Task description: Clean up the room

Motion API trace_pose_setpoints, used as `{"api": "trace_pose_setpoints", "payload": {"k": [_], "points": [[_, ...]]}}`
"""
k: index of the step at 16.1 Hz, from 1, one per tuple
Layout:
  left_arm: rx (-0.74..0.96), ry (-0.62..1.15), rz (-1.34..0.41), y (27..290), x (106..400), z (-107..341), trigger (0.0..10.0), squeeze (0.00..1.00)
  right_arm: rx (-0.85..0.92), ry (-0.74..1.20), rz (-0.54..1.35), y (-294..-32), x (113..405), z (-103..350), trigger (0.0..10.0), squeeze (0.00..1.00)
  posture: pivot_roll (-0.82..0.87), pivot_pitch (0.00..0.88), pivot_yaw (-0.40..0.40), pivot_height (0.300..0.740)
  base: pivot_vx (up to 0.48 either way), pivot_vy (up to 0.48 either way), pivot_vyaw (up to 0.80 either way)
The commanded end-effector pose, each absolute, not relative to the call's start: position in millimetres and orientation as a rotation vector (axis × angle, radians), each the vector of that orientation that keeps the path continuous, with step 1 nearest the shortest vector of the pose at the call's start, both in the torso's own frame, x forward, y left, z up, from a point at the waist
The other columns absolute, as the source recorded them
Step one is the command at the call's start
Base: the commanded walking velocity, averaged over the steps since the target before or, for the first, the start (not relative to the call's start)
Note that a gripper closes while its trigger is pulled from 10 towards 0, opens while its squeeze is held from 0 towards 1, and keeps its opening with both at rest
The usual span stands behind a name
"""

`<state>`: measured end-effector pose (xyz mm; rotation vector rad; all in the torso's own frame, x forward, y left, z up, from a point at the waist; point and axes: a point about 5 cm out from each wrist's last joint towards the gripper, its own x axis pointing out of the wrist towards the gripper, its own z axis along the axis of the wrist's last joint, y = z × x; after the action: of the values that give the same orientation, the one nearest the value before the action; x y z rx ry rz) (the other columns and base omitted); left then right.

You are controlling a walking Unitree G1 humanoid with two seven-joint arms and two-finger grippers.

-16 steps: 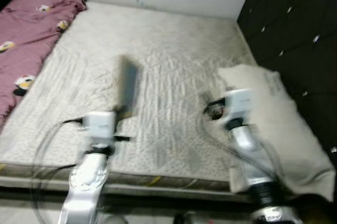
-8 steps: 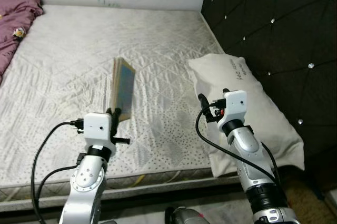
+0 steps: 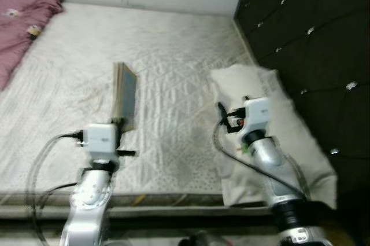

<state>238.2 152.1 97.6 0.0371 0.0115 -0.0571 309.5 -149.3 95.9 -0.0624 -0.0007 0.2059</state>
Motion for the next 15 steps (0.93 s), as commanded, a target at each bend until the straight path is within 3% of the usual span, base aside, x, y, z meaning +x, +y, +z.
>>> {"api": "trace_pose_setpoints", "payload": {"k": [1,15], "points": [[0.055,-0.044,-0.076,150.1,241.4,109.0,10.0,0.0,-0.057,-0.013,0.196,-149.3,311.1,99.1,10.0,0.0,0.07,0.047,-0.071,0.74,0.0,-0.266,0.0],[0.06,-0.044,-0.08,145.1,242.2,115.9,10.0,0.0,-0.054,-0.007,0.185,-151.4,310.7,98.7,10.0,0.0,0.06,0.062,-0.068,0.74,0.0,0.0,0.0]]}}
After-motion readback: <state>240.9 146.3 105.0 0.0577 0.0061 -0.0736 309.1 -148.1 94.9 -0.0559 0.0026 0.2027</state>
